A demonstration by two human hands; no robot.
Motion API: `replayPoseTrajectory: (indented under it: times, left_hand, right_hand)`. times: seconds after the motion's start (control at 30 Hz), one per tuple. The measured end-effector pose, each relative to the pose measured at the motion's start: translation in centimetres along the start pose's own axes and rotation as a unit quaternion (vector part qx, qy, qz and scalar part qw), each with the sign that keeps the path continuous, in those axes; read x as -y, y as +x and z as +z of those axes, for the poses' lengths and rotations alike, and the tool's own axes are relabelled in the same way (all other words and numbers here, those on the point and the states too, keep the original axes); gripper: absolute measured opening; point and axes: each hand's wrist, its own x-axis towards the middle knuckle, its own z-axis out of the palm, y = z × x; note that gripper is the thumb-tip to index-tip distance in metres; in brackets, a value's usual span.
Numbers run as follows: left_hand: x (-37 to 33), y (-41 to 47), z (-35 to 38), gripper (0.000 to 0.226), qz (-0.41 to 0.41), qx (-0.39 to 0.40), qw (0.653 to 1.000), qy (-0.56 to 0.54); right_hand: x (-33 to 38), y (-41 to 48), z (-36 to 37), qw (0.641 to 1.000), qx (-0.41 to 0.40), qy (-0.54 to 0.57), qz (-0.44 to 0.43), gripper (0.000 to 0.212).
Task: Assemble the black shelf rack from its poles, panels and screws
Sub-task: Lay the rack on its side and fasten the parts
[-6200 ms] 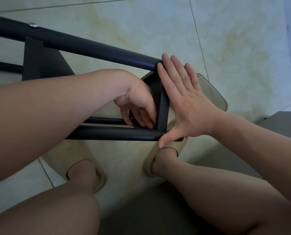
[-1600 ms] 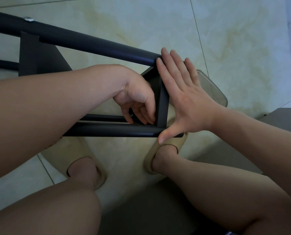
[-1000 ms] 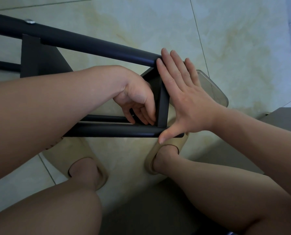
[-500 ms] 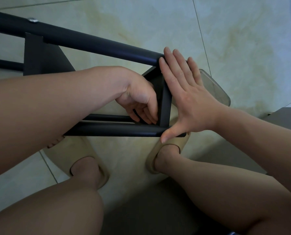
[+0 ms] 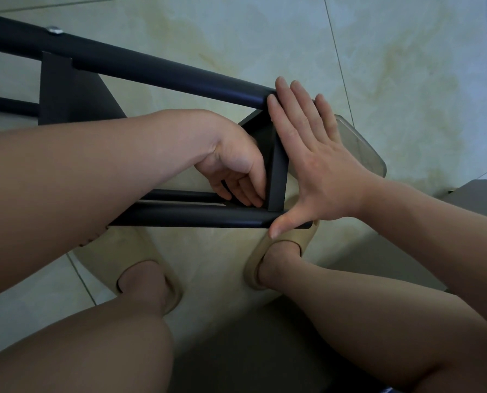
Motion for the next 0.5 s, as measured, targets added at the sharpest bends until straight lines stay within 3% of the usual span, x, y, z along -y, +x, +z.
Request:
replayPoseTrajectory:
  times: [0.3, 0.5]
  left_hand:
    - [0.07, -0.02, -0.13, 0.024, 0.000, 0.011, 1.000, -0.007]
    - [-0.09, -0.21, -0.31, 0.013, -0.014, 0.027, 0.999, 0.029]
  right_hand:
    - [-0.03, 0.04, -0.01, 1.000, -0.003, -0.001, -0.002, 0.155]
    - [0.03, -0.01, -0.09, 1.000, 0.000, -0.001, -0.001, 0.155]
